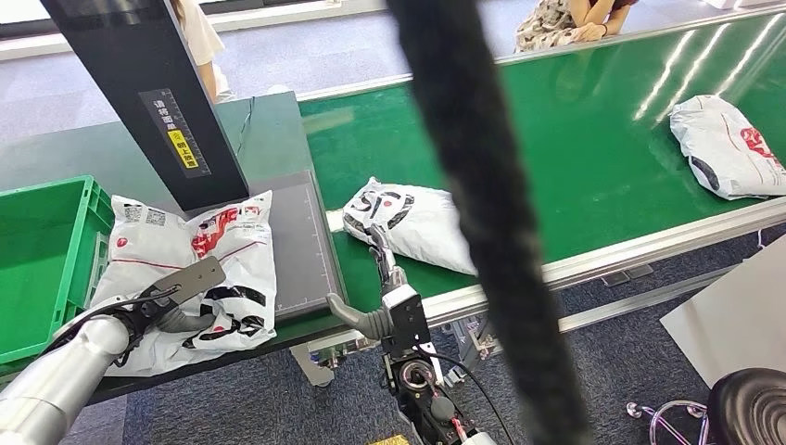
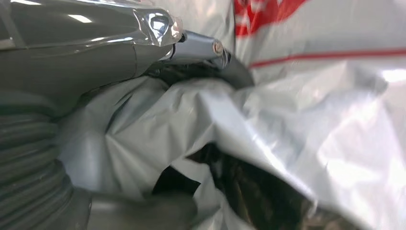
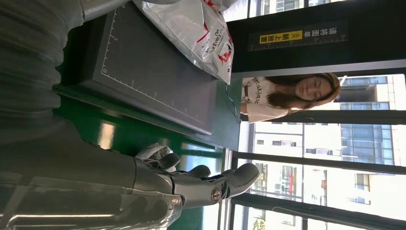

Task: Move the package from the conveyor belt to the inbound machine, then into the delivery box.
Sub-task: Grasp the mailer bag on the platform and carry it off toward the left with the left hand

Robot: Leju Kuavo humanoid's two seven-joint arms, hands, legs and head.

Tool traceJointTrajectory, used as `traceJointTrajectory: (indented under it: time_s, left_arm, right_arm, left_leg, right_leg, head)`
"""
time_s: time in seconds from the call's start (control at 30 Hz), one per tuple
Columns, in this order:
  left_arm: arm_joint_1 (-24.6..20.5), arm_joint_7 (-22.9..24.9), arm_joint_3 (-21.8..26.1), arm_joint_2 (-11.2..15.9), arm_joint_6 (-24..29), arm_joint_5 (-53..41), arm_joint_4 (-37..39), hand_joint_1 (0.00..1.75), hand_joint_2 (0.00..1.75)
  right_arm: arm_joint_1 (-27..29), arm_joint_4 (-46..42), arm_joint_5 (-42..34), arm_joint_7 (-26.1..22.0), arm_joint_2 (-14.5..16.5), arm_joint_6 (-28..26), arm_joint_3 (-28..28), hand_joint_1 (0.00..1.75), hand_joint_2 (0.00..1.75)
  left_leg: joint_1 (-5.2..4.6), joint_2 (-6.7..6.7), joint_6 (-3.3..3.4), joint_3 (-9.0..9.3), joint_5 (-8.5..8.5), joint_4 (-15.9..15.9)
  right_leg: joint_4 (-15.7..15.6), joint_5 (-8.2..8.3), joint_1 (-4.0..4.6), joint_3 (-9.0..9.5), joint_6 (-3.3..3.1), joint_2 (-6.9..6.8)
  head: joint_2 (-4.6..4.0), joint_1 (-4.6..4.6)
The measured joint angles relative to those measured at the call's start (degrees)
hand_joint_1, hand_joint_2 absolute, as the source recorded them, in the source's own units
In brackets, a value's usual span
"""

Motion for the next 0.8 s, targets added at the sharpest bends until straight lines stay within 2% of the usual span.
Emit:
traceJointTrajectory:
  time_s: [0.8]
  left_arm:
    - [0.8,0.5,1.1,-1.1,-0.1,0.6,0.0,1.75,1.75]
  right_arm:
    - [1.1,-0.9,0.0,0.0,0.0,-0.3,-0.2,0.0,1.75]
  left_leg:
    - [0.01,0.06,-0.01,-0.2,-0.02,0.0]
  right_leg:
    - [0.0,0.0,0.01,-0.26,0.0,0.04]
  head:
    - [0.0,0.0]
